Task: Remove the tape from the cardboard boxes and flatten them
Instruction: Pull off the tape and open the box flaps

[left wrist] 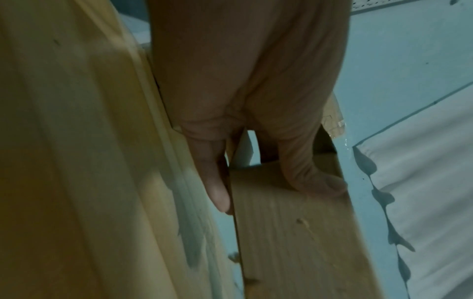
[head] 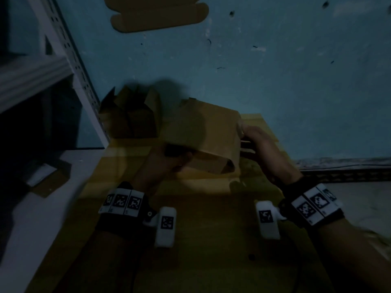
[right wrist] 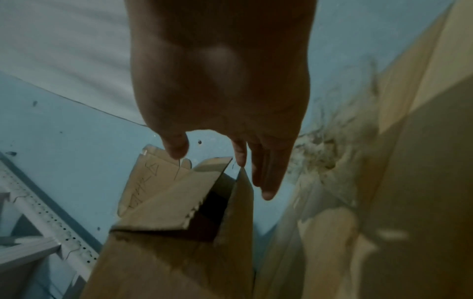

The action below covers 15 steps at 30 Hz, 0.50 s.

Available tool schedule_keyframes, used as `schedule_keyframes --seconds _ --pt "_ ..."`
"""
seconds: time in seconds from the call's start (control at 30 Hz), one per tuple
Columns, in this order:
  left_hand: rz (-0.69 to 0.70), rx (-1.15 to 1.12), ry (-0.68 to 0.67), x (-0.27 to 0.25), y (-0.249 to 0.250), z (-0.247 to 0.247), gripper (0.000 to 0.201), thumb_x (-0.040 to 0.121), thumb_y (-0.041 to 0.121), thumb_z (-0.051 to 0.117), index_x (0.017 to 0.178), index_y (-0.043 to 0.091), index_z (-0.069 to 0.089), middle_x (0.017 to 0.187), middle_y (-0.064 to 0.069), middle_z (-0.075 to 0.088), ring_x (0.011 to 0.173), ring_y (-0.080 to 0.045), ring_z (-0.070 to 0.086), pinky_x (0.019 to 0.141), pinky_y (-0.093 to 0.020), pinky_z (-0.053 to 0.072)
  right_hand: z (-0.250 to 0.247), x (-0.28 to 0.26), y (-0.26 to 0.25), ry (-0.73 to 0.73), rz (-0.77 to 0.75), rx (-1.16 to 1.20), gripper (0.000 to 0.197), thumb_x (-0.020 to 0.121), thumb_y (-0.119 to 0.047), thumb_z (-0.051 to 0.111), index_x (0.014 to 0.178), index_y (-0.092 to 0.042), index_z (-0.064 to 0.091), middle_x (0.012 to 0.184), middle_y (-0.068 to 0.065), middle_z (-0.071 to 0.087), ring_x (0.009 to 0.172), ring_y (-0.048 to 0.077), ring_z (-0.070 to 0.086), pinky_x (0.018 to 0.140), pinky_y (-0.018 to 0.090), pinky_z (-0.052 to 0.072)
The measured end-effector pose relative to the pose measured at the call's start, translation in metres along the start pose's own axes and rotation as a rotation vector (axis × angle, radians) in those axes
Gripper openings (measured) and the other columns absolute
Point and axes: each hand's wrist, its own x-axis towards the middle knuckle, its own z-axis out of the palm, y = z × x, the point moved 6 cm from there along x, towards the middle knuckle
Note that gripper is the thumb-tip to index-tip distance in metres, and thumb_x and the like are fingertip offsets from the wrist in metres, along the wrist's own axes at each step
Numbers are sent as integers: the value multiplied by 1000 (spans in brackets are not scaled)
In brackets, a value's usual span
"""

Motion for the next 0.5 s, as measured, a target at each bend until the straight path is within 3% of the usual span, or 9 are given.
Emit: schedule_keyframes --seconds 0.07,0.2,0.27,0.37,0.5 --pt "3 11 -2 0 -1 -2 20 86 -2 65 88 18 64 63 15 70 59 2 66 55 -15 52 -1 1 -2 11 -14 21 56 99 -57 53 134 -14 58 128 1 69 115 18 68 98 42 54" --pt "2 47 -23 -2 1 -4 23 85 -7 66 89 16 66 68 12 71 63 2 68 56 -12 51 -2 -5 -10 47 -36 75 55 93 -56 60 129 -15 59 126 -1 69 112 17 69 95 39 56" --pt "17 73 -32 -3 3 -3 25 82 -9 70 91 14 68 73 12 69 62 5 66 55 -12 51 0 -9 -12 47 -41 86 57 88 -54 66 126 -11 58 125 0 69 110 17 70 89 36 59" --pt "47 65 1 -4 7 -4 39 75 -12 74 86 24 63 81 15 64 62 13 63 52 -8 48 -2 -9 -12 84 -42 84 46 90 -36 74 120 -7 55 127 6 66 107 16 71 74 23 59" --pt "99 86 54 -5 10 -7 59 61 -2 87 101 33 62 102 17 64 95 1 62 70 -22 52 -6 -9 -14 131 -65 139 37 86 -22 79 107 -12 50 122 10 68 99 16 73 70 23 59"
